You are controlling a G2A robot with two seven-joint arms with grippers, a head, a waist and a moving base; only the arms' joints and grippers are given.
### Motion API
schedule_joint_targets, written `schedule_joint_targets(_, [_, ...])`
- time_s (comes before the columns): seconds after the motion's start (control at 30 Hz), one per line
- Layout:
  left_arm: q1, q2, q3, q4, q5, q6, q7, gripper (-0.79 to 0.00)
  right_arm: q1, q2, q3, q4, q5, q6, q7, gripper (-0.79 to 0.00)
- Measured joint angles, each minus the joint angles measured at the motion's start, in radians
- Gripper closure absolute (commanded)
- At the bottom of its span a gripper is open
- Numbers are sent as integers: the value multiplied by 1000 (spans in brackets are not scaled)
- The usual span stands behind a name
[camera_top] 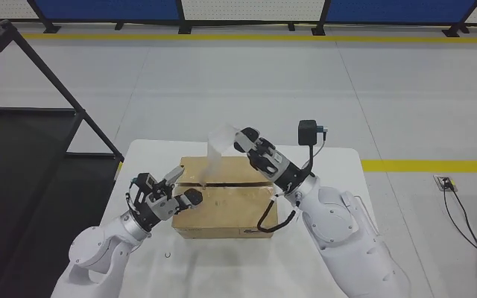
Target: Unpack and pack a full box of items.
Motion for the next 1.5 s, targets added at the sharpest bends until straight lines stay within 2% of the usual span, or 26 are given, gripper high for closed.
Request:
schedule_joint_targets(0.23, [-20, -14, 70, 30, -14, -70, 73, -785, 7, -3, -8, 2, -4, 0, 7, 0])
schedule_joint_targets(0.43, [7, -17, 72, 14, -32, -119, 99, -785, 9, -4, -5, 8, -2, -1, 10, 0])
schedule_joint_targets(0.7, [28, -14, 56, -12, -39, -114, 92, -785, 12, -6, -2, 21, 2, 1, 8, 0])
schedule_joint_targets(0.77, [26, -13, 54, -12, -41, -114, 94, -699, 13, -6, -3, 22, 2, 0, 8, 0])
schedule_joint_targets(0.8, [24, -13, 54, -11, -41, -113, 95, -686, 13, -6, -3, 22, 1, 0, 8, 0])
schedule_joint_targets(0.97, [19, -12, 59, -3, -34, -98, 90, -748, 8, -7, -1, 16, 0, 0, 8, 0])
schedule_joint_targets(1.27, [17, -11, 69, 9, -25, -87, 70, -736, 4, -7, 3, -1, -6, 8, 11, 0])
schedule_joint_targets(1.3, [17, -11, 69, 9, -25, -87, 70, -708, 4, -8, 2, -2, -7, 9, 11, 0])
schedule_joint_targets(1.33, [16, -11, 69, 9, -25, -88, 70, -628, 5, -8, 2, -2, -7, 9, 11, 0])
schedule_joint_targets(1.4, [16, -11, 69, 8, -24, -91, 71, -382, 5, -8, 0, -2, -8, 9, 12, 0])
schedule_joint_targets(1.47, [16, -11, 68, 7, -26, -94, 72, -237, 5, -9, -1, -1, -7, 9, 13, 0])
schedule_joint_targets(1.5, [15, -10, 68, 7, -26, -95, 72, -126, 5, -9, -1, 0, -7, 8, 14, 0])
